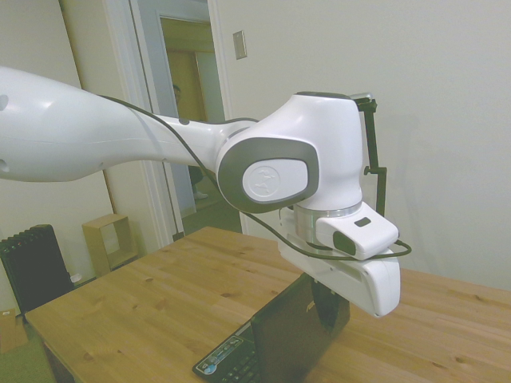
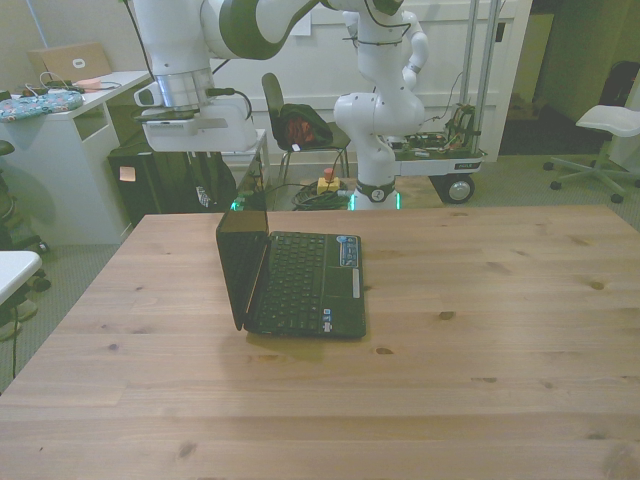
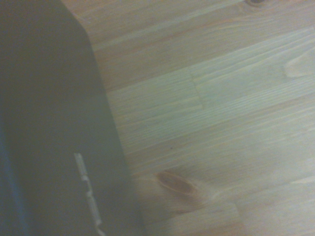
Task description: Close the laptop
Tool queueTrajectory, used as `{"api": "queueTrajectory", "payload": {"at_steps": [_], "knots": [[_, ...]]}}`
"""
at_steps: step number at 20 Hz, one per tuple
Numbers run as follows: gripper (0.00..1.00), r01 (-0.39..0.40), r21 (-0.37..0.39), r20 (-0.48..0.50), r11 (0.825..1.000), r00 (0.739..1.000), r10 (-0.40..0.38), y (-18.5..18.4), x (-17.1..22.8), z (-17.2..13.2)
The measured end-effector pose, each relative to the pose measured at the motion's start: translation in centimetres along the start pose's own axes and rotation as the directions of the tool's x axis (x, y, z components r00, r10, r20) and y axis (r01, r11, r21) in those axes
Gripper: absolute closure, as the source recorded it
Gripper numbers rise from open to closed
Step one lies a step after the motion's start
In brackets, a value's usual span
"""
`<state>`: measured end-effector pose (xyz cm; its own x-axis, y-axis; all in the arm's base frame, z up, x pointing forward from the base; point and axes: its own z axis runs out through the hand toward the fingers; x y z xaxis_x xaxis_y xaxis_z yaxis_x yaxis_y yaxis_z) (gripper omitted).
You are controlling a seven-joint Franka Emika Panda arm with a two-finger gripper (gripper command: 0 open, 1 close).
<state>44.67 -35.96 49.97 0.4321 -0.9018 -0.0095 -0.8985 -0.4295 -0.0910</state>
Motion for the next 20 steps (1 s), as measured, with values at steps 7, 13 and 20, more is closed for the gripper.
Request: {"api": "queueTrajectory", "payload": {"at_steps": [7,13,20], "knots": [[1.0,0.029,-0.002,-0.01,1.0,1.0,-0.029,-3.5,-2.8,0.3],[1.0,0.051,-0.011,-0.021,0.999,0.998,-0.051,-6.6,-4.8,1.3],[1.0,0.082,-0.023,-0.011,0.996,0.997,-0.082,-12.6,-8.3,4.0]]}}
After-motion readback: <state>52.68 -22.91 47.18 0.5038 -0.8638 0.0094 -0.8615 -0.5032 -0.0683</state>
